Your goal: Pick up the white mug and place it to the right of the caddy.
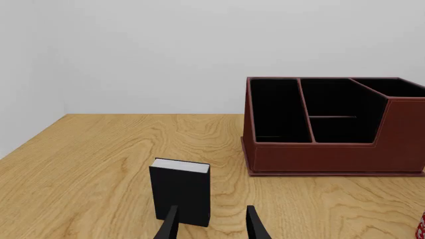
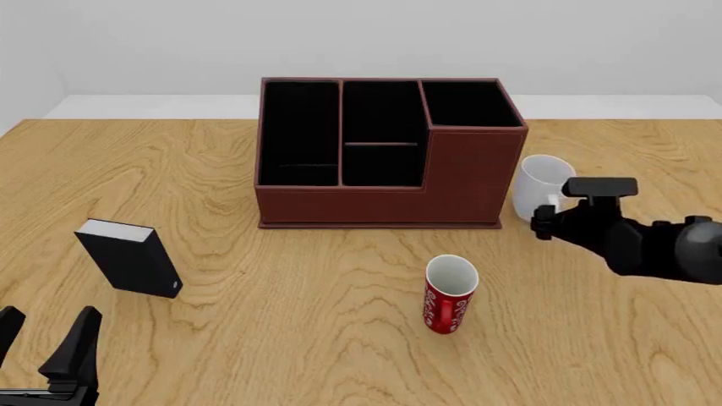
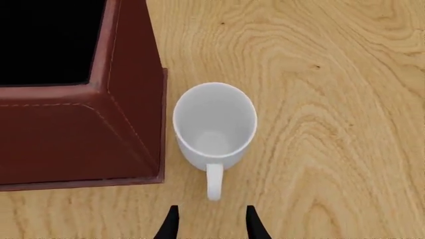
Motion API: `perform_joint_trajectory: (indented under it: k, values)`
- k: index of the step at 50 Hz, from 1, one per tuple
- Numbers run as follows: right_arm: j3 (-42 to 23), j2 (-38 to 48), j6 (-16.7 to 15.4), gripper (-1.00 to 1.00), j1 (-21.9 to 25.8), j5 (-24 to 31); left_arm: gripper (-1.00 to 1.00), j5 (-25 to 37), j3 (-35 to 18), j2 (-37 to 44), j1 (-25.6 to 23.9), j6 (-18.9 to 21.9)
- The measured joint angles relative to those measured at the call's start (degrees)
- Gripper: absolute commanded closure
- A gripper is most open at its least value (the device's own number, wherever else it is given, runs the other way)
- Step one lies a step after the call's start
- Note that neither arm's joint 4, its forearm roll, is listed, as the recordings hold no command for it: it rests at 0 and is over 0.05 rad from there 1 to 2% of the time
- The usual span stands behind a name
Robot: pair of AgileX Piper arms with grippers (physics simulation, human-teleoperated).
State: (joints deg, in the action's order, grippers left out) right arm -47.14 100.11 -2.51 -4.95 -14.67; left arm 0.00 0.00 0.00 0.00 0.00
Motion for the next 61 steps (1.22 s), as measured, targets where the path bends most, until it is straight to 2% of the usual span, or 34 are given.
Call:
perform_joint_trajectory:
  k: [61]
  values:
    - [4.7, -9.9, 1.3, -1.00, 0.9, 0.2, -1.00, 0.0, 0.0, 0.0, 0.0, 0.0]
